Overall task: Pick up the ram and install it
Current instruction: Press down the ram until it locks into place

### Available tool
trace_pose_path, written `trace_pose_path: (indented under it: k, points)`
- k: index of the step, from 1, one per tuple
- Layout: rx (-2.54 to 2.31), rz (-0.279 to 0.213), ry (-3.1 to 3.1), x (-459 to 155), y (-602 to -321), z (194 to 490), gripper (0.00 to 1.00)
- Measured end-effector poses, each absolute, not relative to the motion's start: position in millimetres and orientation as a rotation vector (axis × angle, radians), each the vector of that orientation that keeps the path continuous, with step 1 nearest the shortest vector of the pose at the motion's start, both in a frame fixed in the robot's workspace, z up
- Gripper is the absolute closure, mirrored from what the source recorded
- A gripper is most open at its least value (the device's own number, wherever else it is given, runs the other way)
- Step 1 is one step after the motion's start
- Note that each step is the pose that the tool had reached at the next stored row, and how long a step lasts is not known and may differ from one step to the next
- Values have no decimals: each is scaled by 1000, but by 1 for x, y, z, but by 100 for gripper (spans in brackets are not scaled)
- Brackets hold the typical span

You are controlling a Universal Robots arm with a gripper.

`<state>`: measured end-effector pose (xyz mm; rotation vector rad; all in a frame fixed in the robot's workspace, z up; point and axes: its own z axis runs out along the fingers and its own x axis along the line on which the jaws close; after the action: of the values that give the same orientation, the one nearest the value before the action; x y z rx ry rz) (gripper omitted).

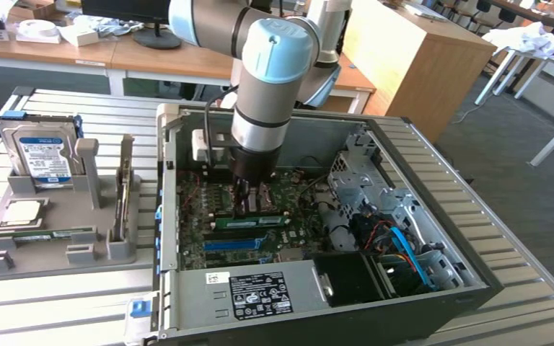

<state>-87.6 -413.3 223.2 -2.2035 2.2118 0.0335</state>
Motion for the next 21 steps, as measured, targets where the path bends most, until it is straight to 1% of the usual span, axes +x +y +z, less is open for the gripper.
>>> trace_pose_path:
  k: [13, 21]
  points:
    - [-2203, 33, 2211, -88, -413, 223, 90]
    - [-2204, 34, 2212, -88, -413, 239, 90]
